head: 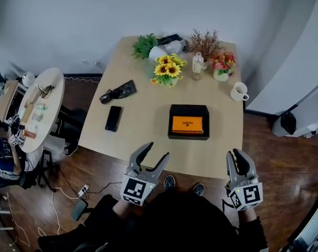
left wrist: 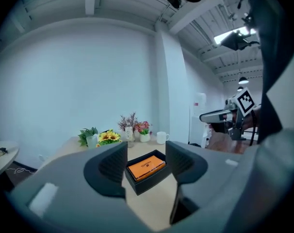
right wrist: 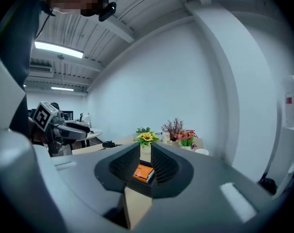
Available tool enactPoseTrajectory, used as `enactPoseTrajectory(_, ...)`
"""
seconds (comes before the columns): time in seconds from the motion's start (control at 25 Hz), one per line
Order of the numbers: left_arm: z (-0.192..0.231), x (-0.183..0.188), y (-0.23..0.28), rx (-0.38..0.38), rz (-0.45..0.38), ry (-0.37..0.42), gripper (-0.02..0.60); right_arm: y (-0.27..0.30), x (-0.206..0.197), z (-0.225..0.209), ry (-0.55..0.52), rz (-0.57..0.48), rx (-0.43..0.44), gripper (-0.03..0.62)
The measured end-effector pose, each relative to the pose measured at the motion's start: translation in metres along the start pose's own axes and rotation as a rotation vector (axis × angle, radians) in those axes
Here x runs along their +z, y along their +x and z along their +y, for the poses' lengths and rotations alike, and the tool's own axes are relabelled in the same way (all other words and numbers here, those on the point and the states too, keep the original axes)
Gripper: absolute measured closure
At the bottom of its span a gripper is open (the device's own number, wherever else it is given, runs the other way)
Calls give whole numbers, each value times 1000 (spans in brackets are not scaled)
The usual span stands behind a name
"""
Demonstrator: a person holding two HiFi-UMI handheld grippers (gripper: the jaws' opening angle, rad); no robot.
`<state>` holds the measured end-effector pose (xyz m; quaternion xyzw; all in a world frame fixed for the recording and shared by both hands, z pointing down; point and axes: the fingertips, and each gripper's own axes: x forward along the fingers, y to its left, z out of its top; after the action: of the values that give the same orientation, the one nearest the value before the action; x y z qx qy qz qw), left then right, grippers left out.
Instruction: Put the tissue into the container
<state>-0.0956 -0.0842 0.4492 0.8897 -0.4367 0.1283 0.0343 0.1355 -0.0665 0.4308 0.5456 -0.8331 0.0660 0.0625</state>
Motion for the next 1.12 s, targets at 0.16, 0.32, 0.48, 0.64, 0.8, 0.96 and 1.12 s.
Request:
enactPoseTrajectory(0.16, 1, -12, -20, 21, 8, -13, 357, -22, -9, -5, 28, 1, -38, 528)
enactPoseTrajectory(0.32, 6, -16, -19, 45, 20, -63, 360, -30, -13, -6, 67, 36, -57, 528)
enactPoseTrajectory(0.48, 2, -2, -11, 41, -20, -57, 360, -29, -6, -1, 58, -27, -27, 528)
enactPoseTrajectory(0.64, -9, 4, -4, 7, -35, -18, 360, -27, -9, 4, 65, -30, -17, 528)
enactPoseTrajectory(0.8, -14, 4, -1, -10, -34, -23, 362, -23, -12, 12, 28, -16, -7, 583)
enactPoseTrajectory(0.96, -17, 5, 0, -18, -33, -19, 362, -22, -10, 13, 35, -8, -11, 586)
enactPoseTrajectory(1.12, -17, 4, 0, -19, -32, -28, 362, -21, -11, 12, 50, 9, -22, 586)
